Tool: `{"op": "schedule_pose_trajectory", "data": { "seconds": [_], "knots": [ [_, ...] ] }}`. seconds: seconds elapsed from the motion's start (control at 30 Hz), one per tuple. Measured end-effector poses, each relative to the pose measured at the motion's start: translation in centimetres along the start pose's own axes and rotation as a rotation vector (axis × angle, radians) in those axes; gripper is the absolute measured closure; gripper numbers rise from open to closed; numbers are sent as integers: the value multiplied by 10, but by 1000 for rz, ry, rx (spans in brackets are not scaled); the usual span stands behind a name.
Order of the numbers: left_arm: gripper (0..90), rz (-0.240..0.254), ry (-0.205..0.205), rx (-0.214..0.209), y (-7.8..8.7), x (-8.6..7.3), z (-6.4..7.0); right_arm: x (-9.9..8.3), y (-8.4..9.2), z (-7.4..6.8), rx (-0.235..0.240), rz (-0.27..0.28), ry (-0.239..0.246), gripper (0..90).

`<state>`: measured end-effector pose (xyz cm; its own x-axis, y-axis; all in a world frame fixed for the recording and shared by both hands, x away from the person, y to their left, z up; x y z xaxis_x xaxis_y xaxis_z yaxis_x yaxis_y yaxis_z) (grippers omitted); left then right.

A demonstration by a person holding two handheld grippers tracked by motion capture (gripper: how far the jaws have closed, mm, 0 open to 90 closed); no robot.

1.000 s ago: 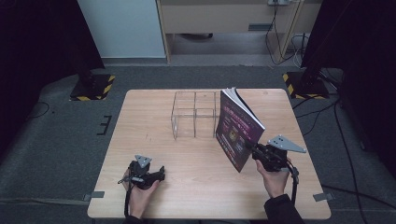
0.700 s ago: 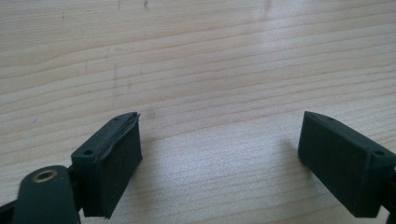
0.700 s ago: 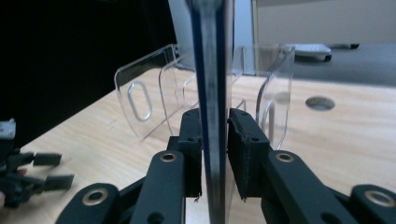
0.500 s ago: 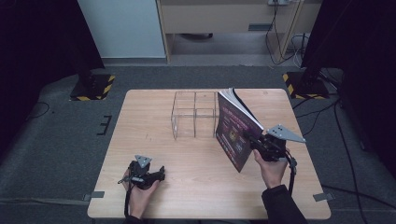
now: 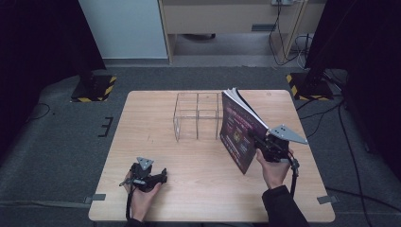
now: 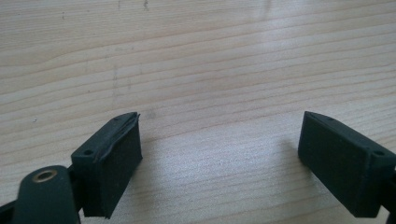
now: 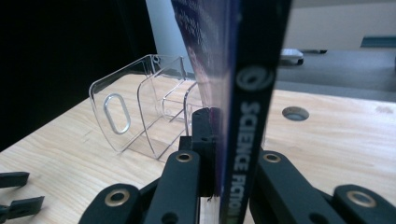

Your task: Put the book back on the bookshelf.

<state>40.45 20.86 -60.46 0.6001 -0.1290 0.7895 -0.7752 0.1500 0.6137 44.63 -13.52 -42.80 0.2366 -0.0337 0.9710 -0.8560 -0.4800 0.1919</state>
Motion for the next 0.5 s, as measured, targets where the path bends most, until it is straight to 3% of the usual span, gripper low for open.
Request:
{"op": "schedule_pose_trajectory", "data": {
  "seconds": [0.23, 0.5],
  "knots": [
    [125, 0, 0, 0, 0, 0, 0, 13, -8, 0, -2, 17, -10, 844],
    [125, 1, 2, 0, 0, 0, 0, 30, -27, 9, -67, 65, -8, 844]
  ]
}}
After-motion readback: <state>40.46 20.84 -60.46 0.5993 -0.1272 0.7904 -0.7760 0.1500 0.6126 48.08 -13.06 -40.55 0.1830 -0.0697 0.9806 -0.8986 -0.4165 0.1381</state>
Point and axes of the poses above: each handheld gripper's, and its own axes: y roughly backward along the jaws, x roughly out of its top, z roughly to its right, the point moved 10 cm from there along -y, roughly forward along the jaws, and after that the axes turned 6 degrees about z, right-handed, at the moved point
